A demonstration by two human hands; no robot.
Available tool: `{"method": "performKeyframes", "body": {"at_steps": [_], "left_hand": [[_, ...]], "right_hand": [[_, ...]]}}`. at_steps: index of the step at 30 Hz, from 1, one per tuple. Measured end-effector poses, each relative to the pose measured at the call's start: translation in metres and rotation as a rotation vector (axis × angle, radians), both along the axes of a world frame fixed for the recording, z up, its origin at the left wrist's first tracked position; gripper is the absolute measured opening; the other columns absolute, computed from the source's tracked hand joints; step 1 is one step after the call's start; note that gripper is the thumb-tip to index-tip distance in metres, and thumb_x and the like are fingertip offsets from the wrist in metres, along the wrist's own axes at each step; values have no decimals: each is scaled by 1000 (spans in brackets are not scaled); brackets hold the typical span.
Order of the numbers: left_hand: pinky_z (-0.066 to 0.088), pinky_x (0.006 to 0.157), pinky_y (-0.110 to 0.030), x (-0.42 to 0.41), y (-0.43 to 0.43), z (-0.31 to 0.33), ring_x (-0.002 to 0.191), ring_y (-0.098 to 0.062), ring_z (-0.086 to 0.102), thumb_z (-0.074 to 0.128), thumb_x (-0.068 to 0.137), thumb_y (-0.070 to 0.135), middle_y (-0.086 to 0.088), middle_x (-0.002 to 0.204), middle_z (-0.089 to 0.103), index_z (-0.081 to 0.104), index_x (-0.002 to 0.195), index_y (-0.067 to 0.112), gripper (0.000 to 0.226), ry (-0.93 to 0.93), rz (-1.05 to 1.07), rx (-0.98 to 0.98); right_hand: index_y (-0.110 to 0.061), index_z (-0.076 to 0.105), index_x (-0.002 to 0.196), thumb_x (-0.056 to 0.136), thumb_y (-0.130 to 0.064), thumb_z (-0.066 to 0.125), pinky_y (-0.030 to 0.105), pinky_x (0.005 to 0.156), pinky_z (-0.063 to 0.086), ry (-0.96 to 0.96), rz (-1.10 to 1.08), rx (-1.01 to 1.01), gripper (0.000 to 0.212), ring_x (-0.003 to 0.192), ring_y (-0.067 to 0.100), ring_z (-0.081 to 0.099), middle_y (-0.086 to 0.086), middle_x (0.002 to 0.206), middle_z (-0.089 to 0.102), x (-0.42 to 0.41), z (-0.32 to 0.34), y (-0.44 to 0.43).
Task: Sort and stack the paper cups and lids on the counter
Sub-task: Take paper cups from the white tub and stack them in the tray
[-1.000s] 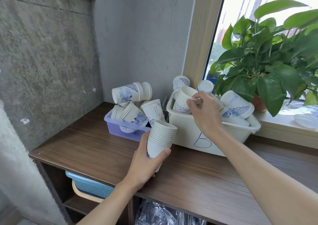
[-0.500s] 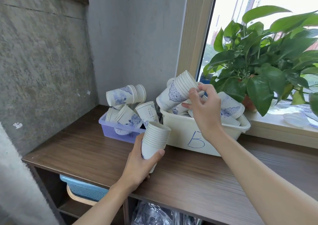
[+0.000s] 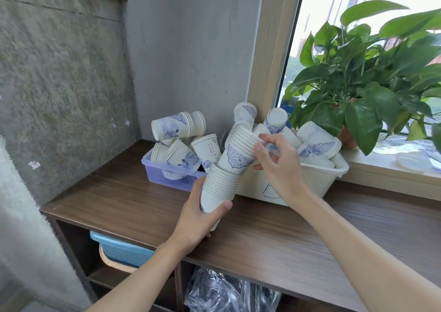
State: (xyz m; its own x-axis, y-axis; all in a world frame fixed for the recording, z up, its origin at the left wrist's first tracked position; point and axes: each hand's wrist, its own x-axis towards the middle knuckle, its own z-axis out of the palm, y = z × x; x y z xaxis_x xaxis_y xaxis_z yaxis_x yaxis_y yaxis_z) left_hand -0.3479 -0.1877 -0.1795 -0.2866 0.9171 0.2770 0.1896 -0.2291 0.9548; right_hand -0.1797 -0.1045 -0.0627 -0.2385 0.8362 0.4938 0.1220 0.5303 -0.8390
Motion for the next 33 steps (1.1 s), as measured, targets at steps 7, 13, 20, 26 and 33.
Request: {"method": "performKeyframes", "body": {"at_steps": [7,13,20,26,33], "left_hand": [[49,42,-30,-1,2,-2,57,-15,65,79,70,65,12,86,70,42,125,60,67,22,-14,3],[47,44,-30,0,4,-5,55,-14,59,81,74,55,9,85,70,43,125,56,64,8,-54,26],[43,58,-31,-3,9,-9,70,-8,58,84,68,64,9,100,68,43,129,56,74,-16,-69,9],[52,69,-22,-1,3,-4,93,-3,68,79,67,72,20,111,69,41,127,61,71,84,-39,59],[50,78,-8,1,-1,1,109,4,62,81,74,56,29,122,62,38,130,64,71,102,3,118]], "right_hand": [[-29,59,91,88,-41,63,53,84,53,-58,91,-67,13,83,11,67,-18,99,67,-7,-15,-6],[-28,62,100,76,-64,65,42,91,52,21,130,-184,44,92,10,63,-4,105,68,-14,-24,-9],[-30,59,127,83,-53,66,13,71,51,95,199,-322,50,99,-9,62,-23,109,68,-19,-32,-12],[-25,55,116,79,-51,71,13,61,48,195,220,-392,47,81,-5,62,-12,96,68,-26,-32,-20],[-26,58,124,75,-49,73,36,89,53,178,290,-383,56,107,13,62,-2,113,68,-29,-24,-25]]}}
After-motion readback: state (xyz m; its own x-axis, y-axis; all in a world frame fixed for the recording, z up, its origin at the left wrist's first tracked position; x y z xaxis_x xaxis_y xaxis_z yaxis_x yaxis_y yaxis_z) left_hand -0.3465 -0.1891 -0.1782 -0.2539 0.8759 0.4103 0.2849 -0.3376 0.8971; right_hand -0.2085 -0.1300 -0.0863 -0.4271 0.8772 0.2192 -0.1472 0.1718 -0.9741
